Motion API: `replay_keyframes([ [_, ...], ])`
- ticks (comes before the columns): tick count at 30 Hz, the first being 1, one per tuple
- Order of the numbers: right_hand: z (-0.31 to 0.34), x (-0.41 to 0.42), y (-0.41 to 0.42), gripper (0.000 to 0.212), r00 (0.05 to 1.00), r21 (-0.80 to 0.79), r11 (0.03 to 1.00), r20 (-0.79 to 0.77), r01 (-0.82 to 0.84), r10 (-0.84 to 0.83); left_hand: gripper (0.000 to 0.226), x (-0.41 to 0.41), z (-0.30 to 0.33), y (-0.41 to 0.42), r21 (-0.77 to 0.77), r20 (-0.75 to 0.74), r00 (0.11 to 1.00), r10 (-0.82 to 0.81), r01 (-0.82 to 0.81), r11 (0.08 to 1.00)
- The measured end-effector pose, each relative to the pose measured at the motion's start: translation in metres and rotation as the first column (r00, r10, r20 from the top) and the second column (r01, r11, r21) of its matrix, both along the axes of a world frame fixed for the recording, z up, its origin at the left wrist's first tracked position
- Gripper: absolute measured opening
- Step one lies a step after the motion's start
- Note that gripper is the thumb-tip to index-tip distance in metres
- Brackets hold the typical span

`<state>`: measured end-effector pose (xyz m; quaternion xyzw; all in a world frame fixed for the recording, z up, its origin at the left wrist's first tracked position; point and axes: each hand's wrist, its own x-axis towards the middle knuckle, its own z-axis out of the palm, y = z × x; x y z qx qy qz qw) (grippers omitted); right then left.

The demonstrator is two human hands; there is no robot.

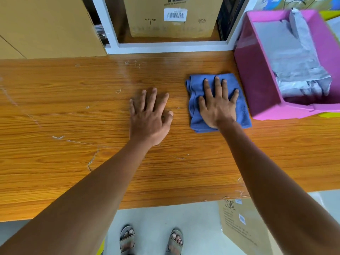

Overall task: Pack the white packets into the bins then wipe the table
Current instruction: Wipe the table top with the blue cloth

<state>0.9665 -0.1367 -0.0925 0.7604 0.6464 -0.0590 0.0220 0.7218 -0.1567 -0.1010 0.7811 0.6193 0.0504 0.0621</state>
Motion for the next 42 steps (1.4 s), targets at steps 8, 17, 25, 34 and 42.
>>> replay_keyframes([
  [8,0.005,-0.017,0.089,0.071,0.999,-0.018,0.999,-0.022,-0.047,0.046,0.062,-0.002,-0.001,0.006,-0.003,0.022,0.999,0.031,-0.03,1.0],
  [17,-0.013,-0.076,-0.149,0.073,0.996,0.098,0.992,-0.011,-0.083,0.084,0.058,-0.002,0.015,-0.002,-0.084,0.11,0.993,0.045,-0.036,0.996],
  [25,-0.007,-0.083,-0.171,0.074,0.997,0.06,0.995,-0.021,-0.076,0.077,0.061,-0.015,0.01,-0.078,-0.041,0.066,0.997,0.025,-0.023,0.999],
  [34,-0.004,-0.073,-0.06,0.076,0.999,0.058,0.998,-0.034,0.008,-0.006,0.062,-0.012,0.009,-0.069,-0.005,0.079,0.996,0.046,-0.046,0.999],
  [42,-0.008,-0.095,-0.198,0.073,0.994,0.082,0.993,-0.061,-0.082,0.088,0.062,-0.016,0.006,-0.074,-0.004,0.05,0.998,0.038,-0.038,0.999],
])
